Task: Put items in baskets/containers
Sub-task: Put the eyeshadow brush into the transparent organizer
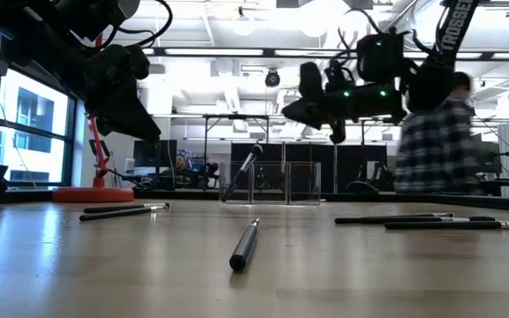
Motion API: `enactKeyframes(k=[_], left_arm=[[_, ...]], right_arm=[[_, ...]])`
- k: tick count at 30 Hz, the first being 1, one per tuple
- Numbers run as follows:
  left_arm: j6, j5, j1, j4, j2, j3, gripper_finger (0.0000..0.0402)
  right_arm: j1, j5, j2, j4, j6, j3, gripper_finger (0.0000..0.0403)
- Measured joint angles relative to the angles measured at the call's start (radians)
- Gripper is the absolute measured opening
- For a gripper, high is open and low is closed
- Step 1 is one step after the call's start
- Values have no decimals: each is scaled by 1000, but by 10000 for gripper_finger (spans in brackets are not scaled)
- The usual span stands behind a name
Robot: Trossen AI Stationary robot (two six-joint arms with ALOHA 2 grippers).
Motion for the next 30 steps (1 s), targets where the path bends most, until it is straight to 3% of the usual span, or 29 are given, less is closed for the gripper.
enactKeyframes(k=[4, 9, 12, 22, 30], left_arm=[[0, 0, 0, 0, 0, 0, 99], [-1, 8, 0, 0, 0, 0, 99], [-7, 8, 0, 0, 0, 0, 99], [-7, 7, 0, 0, 0, 0, 99], [-8, 7, 0, 0, 0, 0, 99]], right_arm=[[-1, 0, 0, -274, 12, 131, 8], [-28, 25, 0, -922, 90, 408, 10], [-56, 90, 0, -1200, 130, 566, 17], [-207, 163, 56, -1736, 280, 936, 19], [-271, -14, 241, -1928, 359, 1057, 6]])
